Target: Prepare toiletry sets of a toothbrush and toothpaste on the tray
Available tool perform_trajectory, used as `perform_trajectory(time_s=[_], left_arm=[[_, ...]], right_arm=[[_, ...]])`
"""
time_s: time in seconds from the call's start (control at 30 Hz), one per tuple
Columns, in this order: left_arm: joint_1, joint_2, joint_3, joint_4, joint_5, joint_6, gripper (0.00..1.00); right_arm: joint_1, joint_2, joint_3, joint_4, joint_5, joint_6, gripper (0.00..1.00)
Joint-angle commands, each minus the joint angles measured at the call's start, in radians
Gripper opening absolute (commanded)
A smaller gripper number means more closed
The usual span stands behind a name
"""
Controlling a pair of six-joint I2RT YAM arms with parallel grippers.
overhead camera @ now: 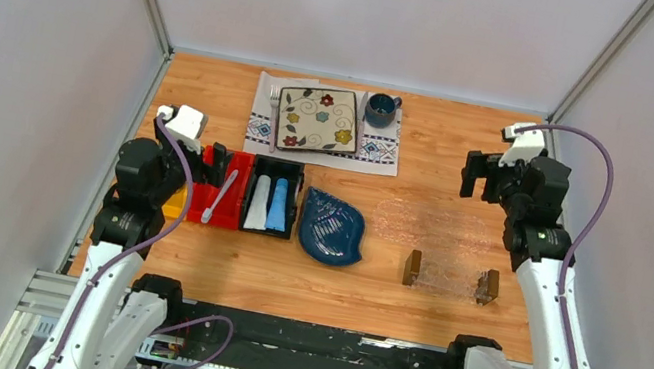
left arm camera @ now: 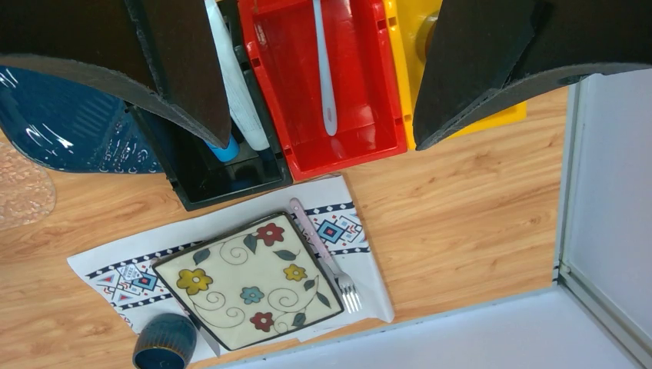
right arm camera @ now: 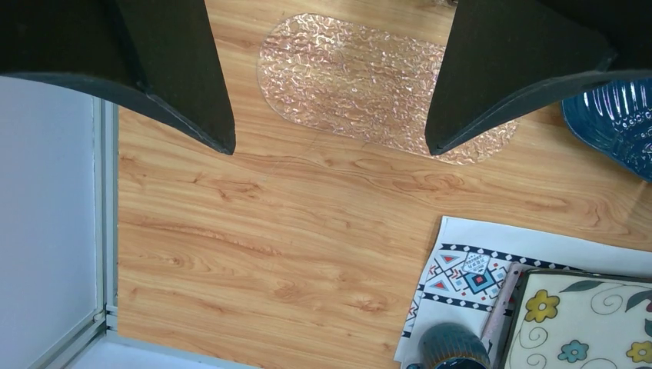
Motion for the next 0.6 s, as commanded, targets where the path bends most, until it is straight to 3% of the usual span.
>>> perform_trajectory(time_s=[0.0,0.37,0.57], left_arm=[[0.005,-0.011,0.007,0.002,0.007,-0.006,0.95],[0.005,-0.012,0.005,0.002,-0.016,0.005,0.95],[0.005,-0.012,0.003,-0.016,-0.021,0.032,0.95]], right_arm=[[0.003,-0.013,0.049,0.021,-0.020,-0.013,1.00],[0.005,0.009,0.084,-0.015,-0.040,-0.015,1.00],[0.005,0.030,0.173,-0.189,-0.060,-0.068,1.00]])
